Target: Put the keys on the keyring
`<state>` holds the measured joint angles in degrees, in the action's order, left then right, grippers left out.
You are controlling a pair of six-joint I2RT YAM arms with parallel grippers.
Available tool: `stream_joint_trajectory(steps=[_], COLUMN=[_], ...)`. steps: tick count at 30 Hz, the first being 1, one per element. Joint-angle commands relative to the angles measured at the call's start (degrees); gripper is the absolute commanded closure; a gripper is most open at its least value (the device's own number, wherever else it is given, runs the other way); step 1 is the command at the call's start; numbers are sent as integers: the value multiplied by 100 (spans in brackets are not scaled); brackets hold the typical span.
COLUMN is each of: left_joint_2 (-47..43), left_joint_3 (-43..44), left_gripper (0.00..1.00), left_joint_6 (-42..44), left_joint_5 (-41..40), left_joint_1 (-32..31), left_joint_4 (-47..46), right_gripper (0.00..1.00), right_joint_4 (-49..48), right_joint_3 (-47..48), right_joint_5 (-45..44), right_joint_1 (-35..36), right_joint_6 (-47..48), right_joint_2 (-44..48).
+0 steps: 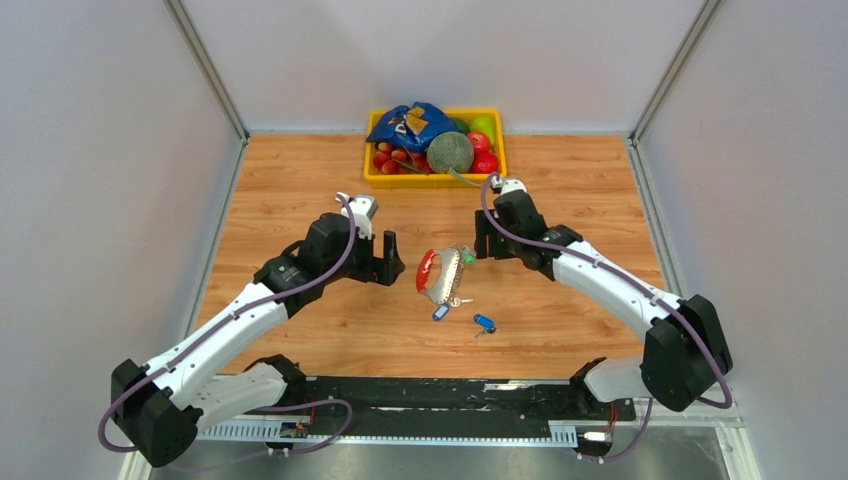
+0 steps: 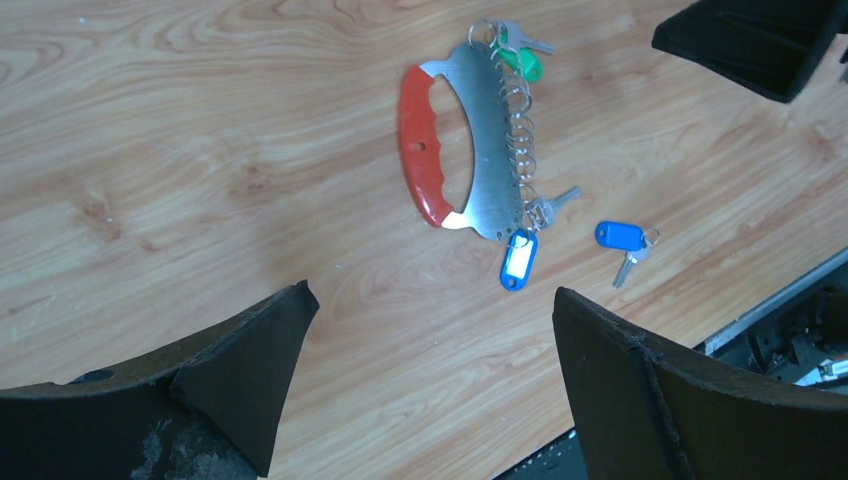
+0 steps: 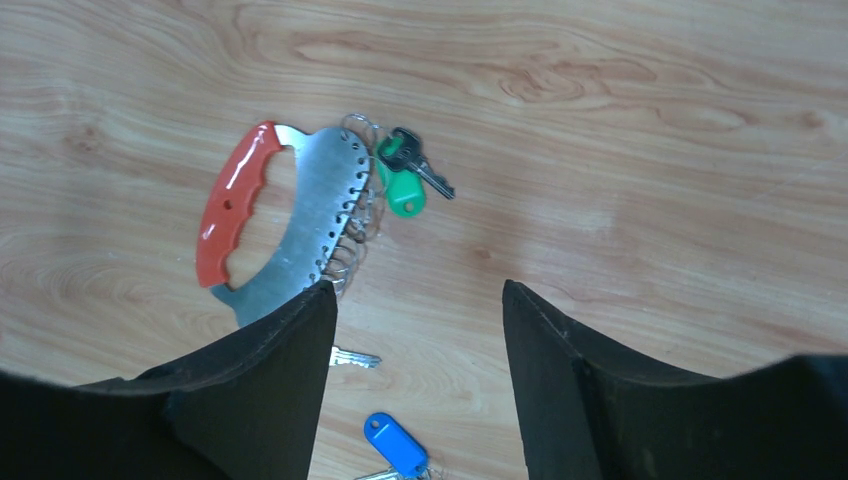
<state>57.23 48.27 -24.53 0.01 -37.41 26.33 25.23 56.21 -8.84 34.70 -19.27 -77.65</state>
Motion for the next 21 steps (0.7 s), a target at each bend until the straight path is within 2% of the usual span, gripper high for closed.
stream_joint_trajectory(steps=[1, 10, 16, 21], left_joint_2=[-175, -247, -306, -282], left_joint_3=[-138, -310, -352, -360], left_gripper=[0, 0, 0, 0], left_joint_6=[-181, -145, -164, -182], left_joint_5=[256, 317, 391, 403], left_joint_1=[5, 3, 5, 5], left_joint_4=[-349, -392, -409, -433], right_gripper=[38, 55, 56, 56], right_joint_4=[-325, -1094, -1583, -1697], right_joint_3=[-217, -722, -1145, -1393], right_joint_5=[521, 1375, 1848, 1844], right_joint_1=[-207, -209, -143, 136], right_joint_6=[-449, -692, -731, -708], right_joint_2=[-156, -636, -635, -423])
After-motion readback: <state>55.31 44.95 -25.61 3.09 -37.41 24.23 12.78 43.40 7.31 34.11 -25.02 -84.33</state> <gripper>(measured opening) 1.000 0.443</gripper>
